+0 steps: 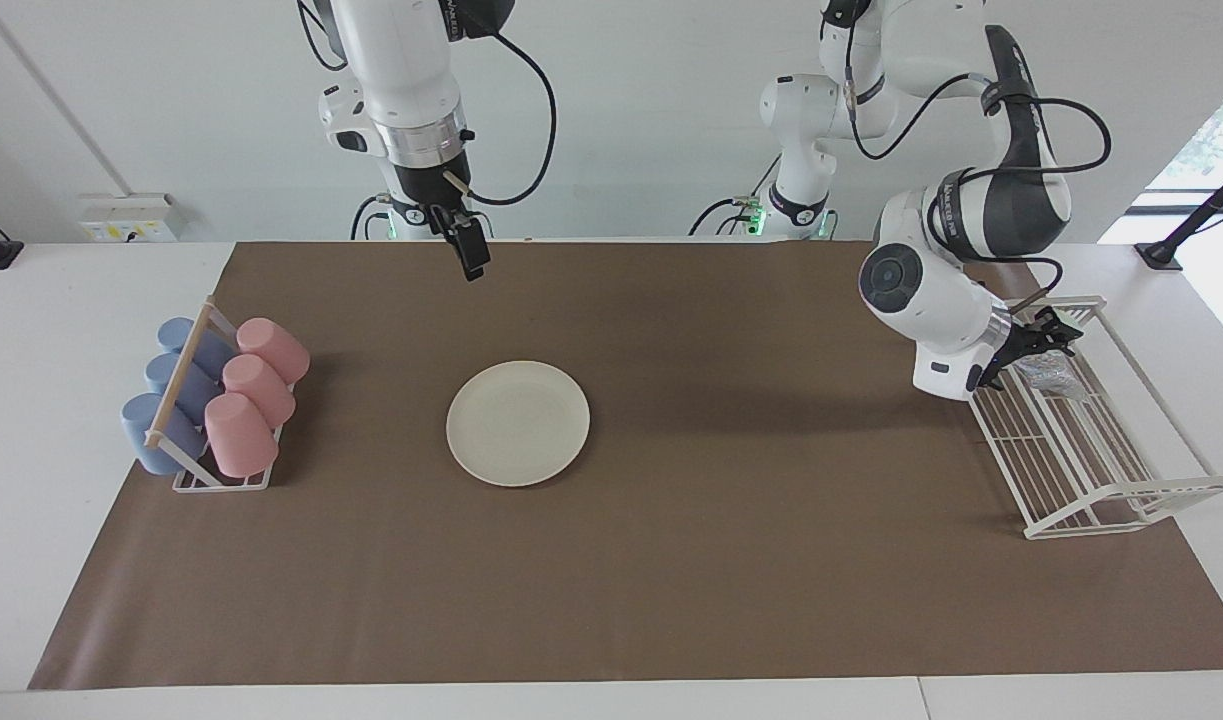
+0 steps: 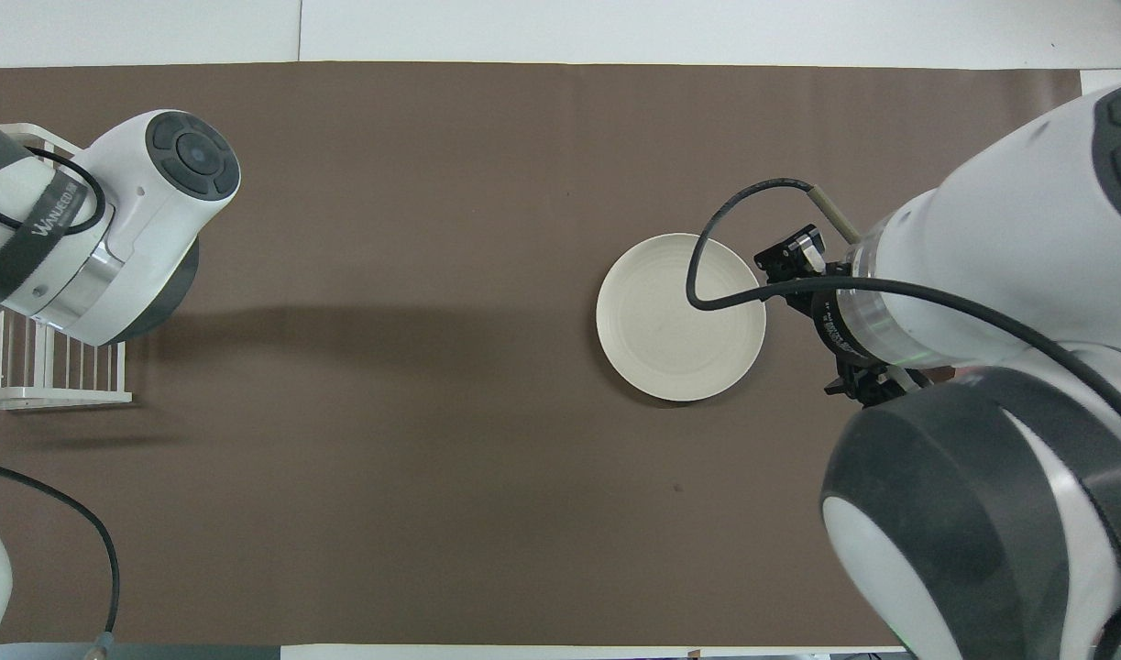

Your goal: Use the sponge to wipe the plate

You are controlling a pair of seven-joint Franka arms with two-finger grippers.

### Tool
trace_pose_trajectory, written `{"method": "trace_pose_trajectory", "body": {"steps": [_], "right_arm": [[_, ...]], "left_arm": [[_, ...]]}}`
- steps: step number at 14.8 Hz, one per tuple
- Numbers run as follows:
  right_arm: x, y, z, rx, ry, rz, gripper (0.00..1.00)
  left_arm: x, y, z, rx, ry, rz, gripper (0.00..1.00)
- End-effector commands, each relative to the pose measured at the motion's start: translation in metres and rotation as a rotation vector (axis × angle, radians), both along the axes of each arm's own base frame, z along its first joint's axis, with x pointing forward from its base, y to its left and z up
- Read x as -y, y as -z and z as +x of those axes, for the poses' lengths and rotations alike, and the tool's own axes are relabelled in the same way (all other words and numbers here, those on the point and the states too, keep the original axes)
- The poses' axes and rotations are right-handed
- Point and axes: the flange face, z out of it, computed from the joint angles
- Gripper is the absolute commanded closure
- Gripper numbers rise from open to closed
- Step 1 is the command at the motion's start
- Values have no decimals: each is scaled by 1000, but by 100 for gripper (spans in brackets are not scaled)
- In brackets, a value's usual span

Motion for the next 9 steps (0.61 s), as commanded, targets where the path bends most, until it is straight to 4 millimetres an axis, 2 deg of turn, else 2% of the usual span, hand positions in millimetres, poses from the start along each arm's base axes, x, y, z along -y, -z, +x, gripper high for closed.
{"method": "trace_pose_trajectory", "body": {"steps": [1,3,4,5,6,8,9], "right_arm": [[-18,-5,-8,2,96,13,0],[-34,-3,-11,-22,176,54,0],[-51,4,-6,-36,204,53,0],[-67,-6,2,-18,226,61,0],[-82,-6,12,-14,248,65,0],[-109,-3,22,-12,316,70,0],[-122,0,22,-19,344,73,0]], "left_arm": [[-7,13,5,58,-4,36,0],[-12,20,0,58,-20,38,0],[-13,20,0,57,-24,40,0],[-14,20,-1,53,-34,44,0],[-14,19,-2,63,-43,44,1],[-16,21,-4,78,-69,50,12],[-16,20,-5,82,-81,53,24]]}}
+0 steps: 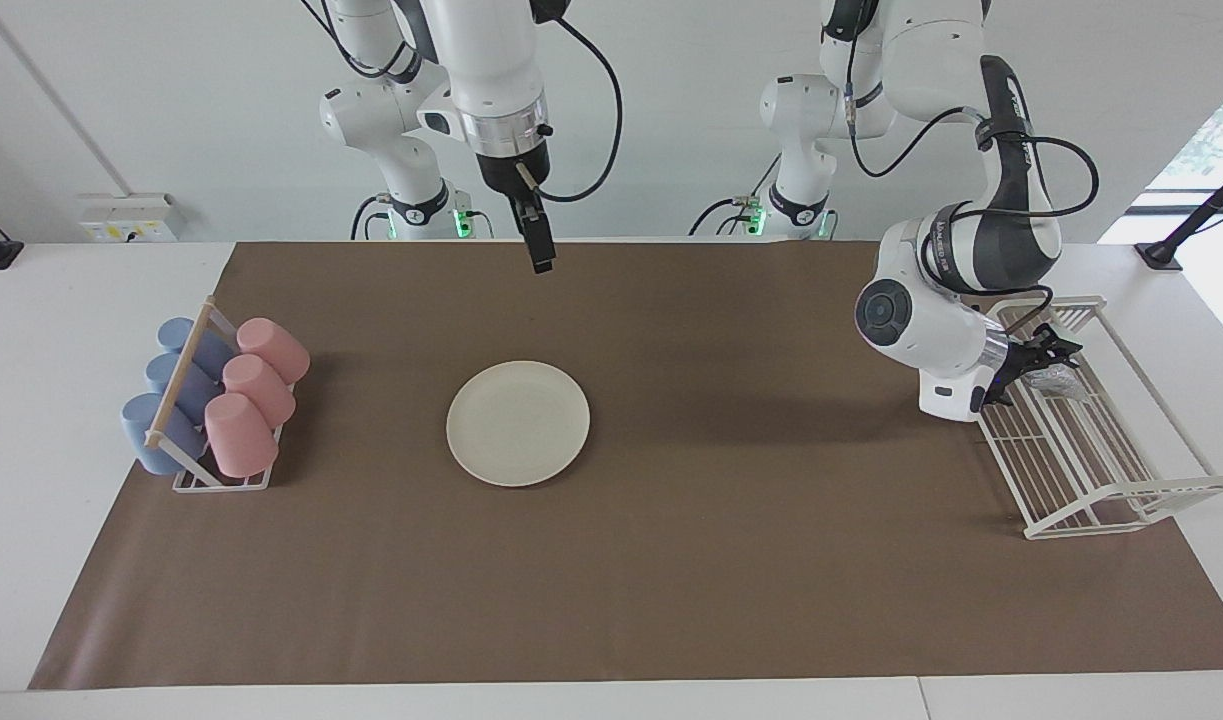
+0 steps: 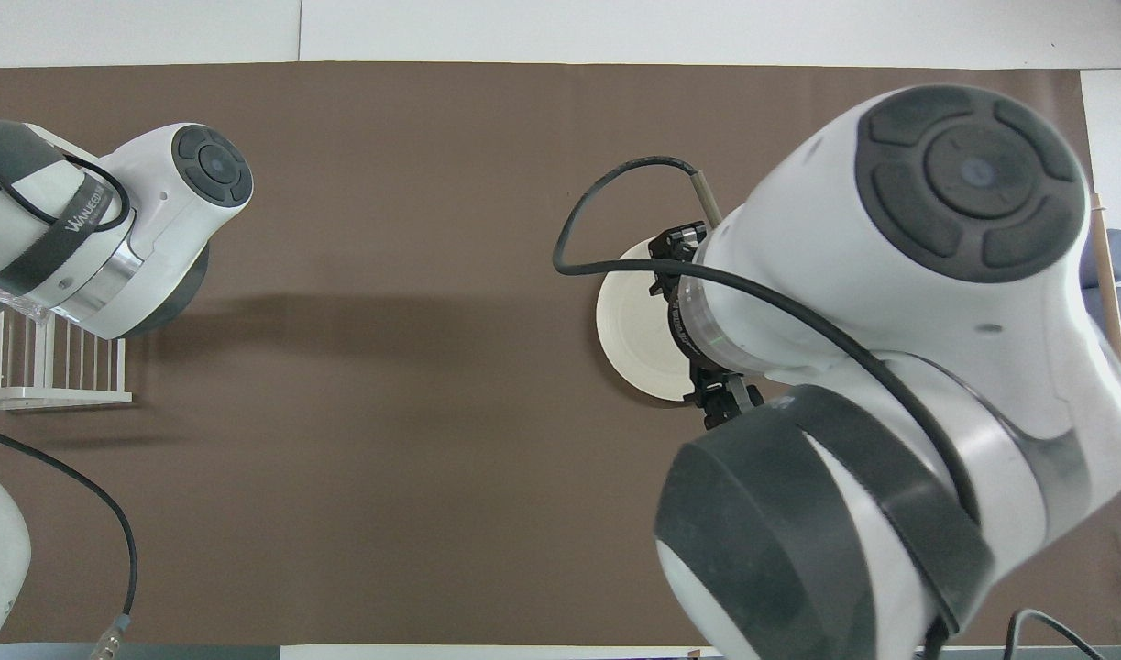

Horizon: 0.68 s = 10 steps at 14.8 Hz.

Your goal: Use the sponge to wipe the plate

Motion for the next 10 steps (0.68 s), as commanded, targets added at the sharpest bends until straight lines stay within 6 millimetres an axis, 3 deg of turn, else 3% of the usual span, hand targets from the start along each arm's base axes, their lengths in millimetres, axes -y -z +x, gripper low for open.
{"method": "trace_pose_trajectory", "body": {"steps": [1,3,5,6,10], "right_arm": [[-35,5,17,-15,87,13,0],[-42,2,14,-10,80,25,0],[-43,3,13,-16,78,25,0],[-45,4,12,-23,77,36,0],[-47,5,12,-31,77,48,0]], "left_arm": [[-7,-2,-10,17,-36,29,39],[-9,-3,-12,10,-50,37,73],[-8,-3,-12,35,-67,36,96],[-8,-2,-12,61,-82,32,100],[-5,-2,-11,99,-107,1,100]]}}
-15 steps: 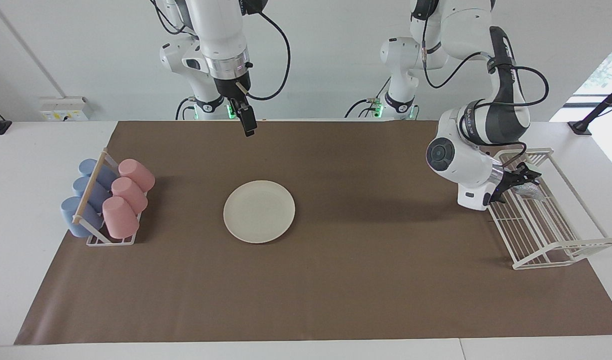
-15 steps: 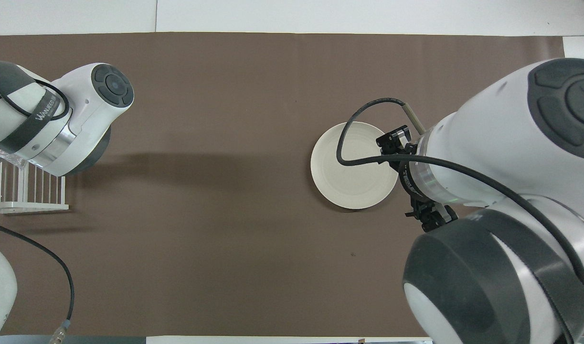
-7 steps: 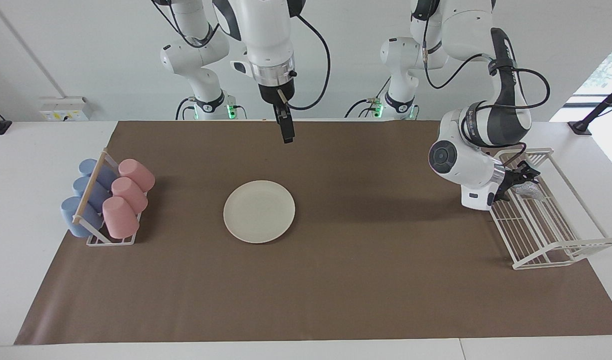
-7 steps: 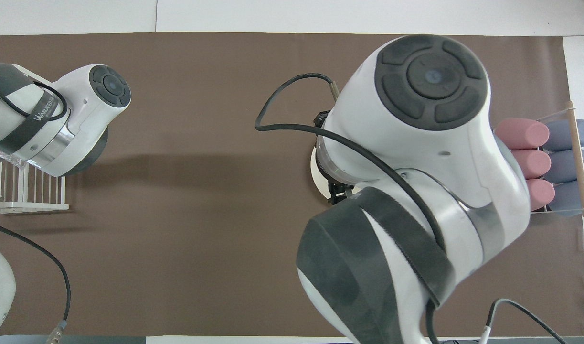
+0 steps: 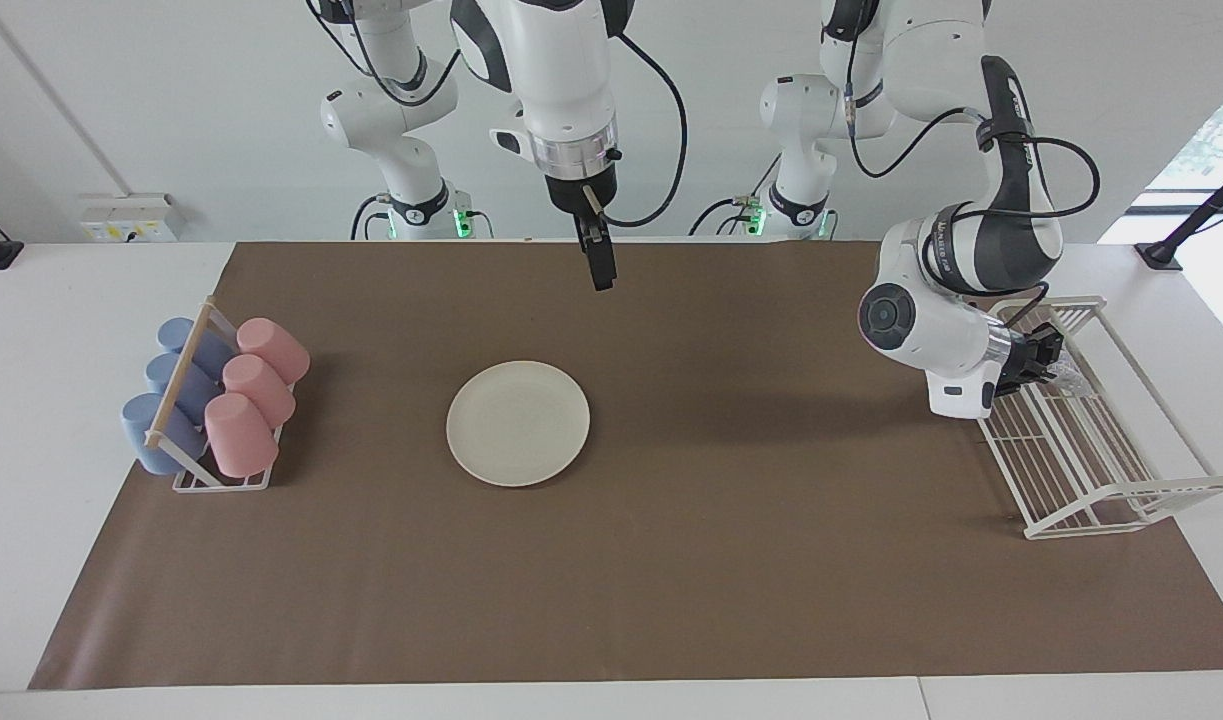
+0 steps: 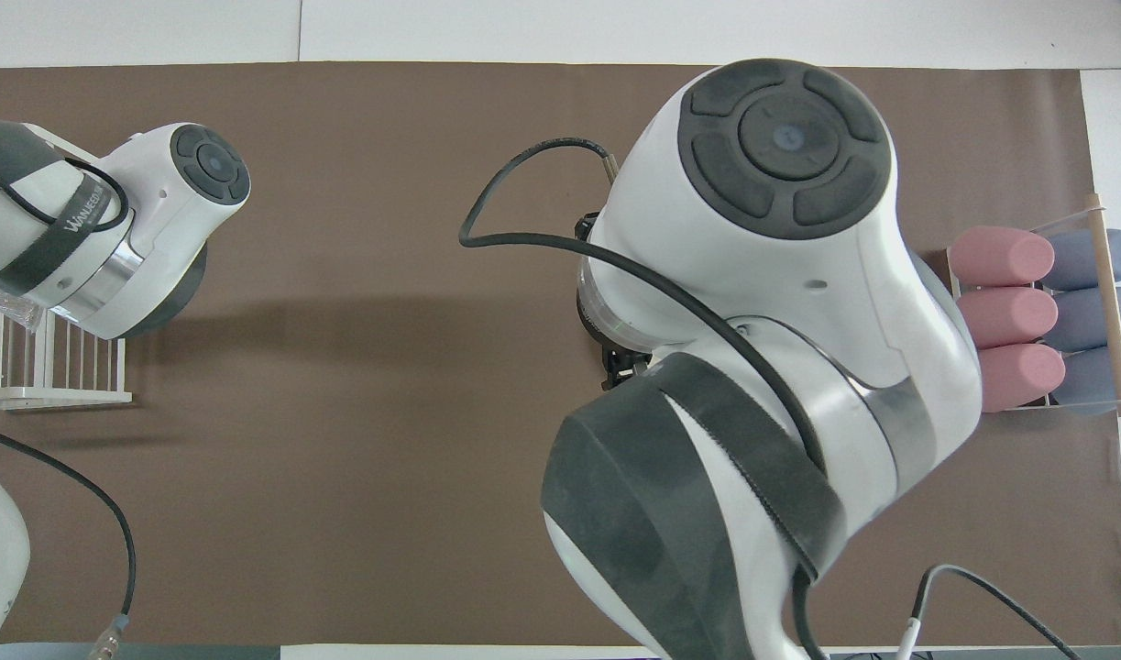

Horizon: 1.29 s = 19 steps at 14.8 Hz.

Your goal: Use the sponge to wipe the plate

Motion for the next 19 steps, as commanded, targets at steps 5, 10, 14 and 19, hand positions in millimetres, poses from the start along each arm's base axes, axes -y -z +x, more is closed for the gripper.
{"method": "trace_pose_trajectory", "body": {"steps": [5,10,14,19], "right_arm": [[-3,-4,0,-8,14,19,0],[-5,-4,-2,-18,16,24,0],[-6,-4,-10,-60,27,80,0],[-5,-1,-12,-43,24,85,0]], "left_arm": [[2,-21,0,52,-29,-59,100],[17,-101,9,14,-86,-298,100],[37,-142,3,-22,-137,-610,100],[44,-168,-12,-42,-235,-1078,100]]}}
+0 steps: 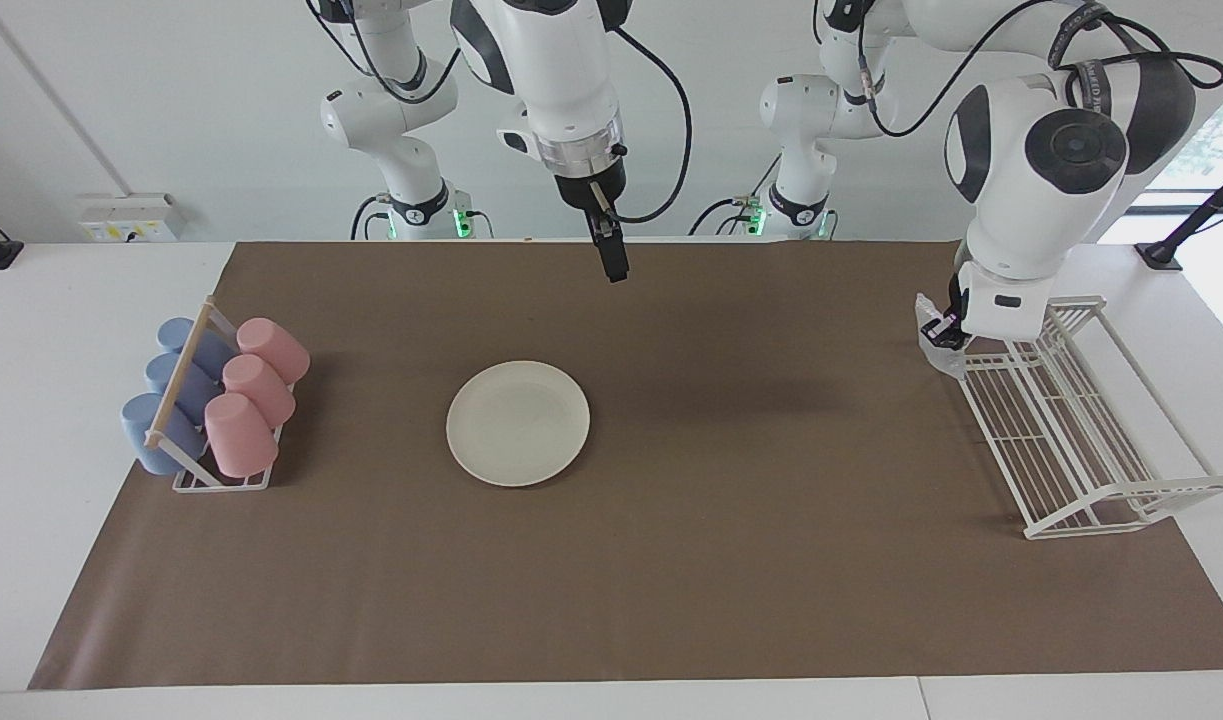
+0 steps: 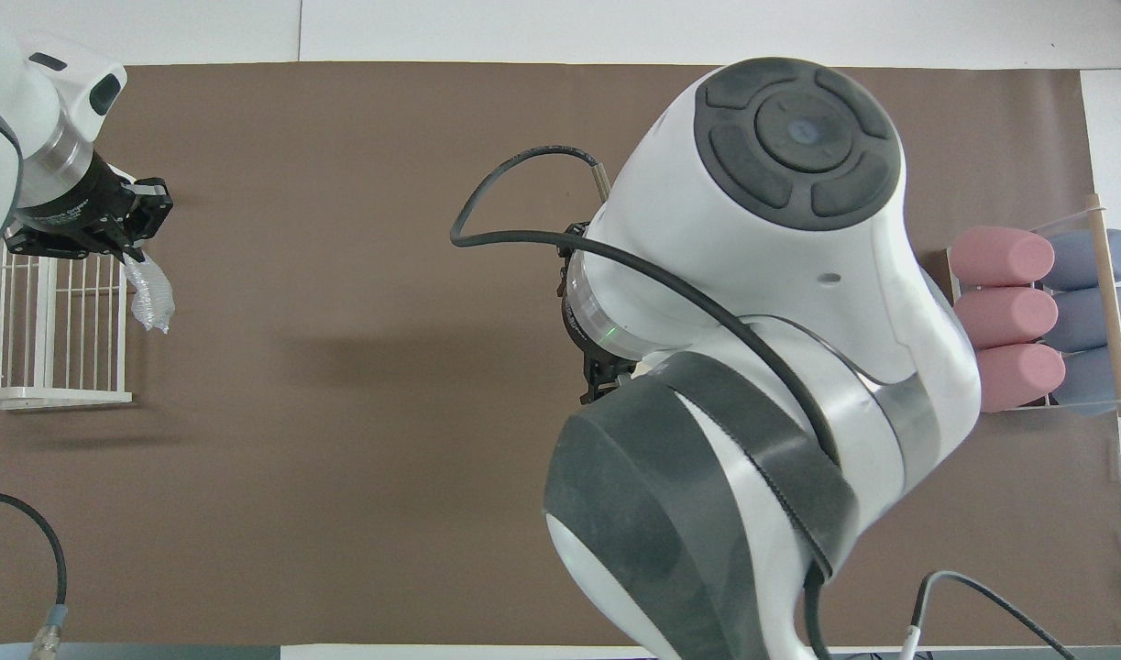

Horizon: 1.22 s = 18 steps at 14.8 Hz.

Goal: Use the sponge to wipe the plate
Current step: 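Carry the white cloth toward the right gripper with the left gripper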

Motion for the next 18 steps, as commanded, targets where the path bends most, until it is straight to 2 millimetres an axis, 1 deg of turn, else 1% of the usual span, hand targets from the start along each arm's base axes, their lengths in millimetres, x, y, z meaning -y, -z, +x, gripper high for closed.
{"method": "trace_pose_trajectory", "body": {"steps": [1,2,3,4,5,7,8,9,10,11,13,14,16,18], "right_arm": [[2,0,-7,-3,17,16,0],[3,-5,-9,1,18,20,0],[4,-3,-10,0,26,22,0],[4,-3,-9,8,34,27,0],[1,-7,-7,35,46,51,0],[-1,-9,0,70,97,84,0],[-1,-3,1,76,110,88,0],[-3,-2,3,88,123,110,0],[-11,-4,-1,84,133,137,0],[-24,-5,-9,78,139,142,0],[-39,-3,-17,78,149,149,0],[-49,-3,-22,85,159,160,0],[-52,8,-25,100,189,179,0],[-68,17,-42,112,166,194,0]], "left_arm": [[-11,-24,-7,-11,-56,-275,100],[-15,-26,-6,-17,-80,-361,100],[-18,-33,-7,-14,-101,-460,100],[-22,-40,-7,-4,-117,-547,100],[-22,-44,-11,-9,-115,-643,100],[-14,-40,-22,-27,-125,-779,100],[-10,-32,-28,-24,-133,-843,100],[-7,-25,-40,-14,-124,-921,100],[-4,-14,-52,5,-99,-998,100],[-3,0,-66,33,-74,-1064,100],[3,23,-86,80,-5,-1172,100],[8,33,-91,83,28,-1208,100],[15,51,-95,92,75,-1307,100],[24,60,-98,87,82,-1396,100]]}}
